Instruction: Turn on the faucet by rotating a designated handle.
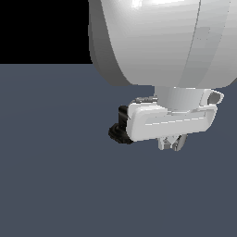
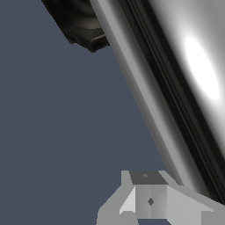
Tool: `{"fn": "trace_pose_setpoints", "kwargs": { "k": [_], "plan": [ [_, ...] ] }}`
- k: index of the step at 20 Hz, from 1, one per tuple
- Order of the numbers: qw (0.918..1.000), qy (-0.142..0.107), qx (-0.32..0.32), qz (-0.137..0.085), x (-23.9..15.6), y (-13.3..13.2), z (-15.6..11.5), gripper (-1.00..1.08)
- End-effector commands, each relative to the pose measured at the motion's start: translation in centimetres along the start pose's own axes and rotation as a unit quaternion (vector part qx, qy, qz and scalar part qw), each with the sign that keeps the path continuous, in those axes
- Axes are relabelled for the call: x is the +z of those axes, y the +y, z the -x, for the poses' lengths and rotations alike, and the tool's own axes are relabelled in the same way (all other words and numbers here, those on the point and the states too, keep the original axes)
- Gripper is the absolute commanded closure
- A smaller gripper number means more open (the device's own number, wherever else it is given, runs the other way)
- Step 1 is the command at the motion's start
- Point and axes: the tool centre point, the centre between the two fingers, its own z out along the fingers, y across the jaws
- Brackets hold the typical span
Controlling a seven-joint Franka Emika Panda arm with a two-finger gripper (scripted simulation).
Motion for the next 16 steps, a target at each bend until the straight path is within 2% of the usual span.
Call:
{"fn": "trace_pose_setpoints", "kwargs": {
  "k": [1, 14, 16],
  "plan": [
    [1.0000, -0.002, -0.007, 0.001, 0.4, 0.7, -0.5, 1.08],
    [1.0000, -0.002, -0.007, 0.001, 0.4, 5.8, -1.0, 1.08],
    [1.0000, 0.001, -0.007, 0.001, 0.0, 5.5, -1.0, 1.08]
  ]
}}
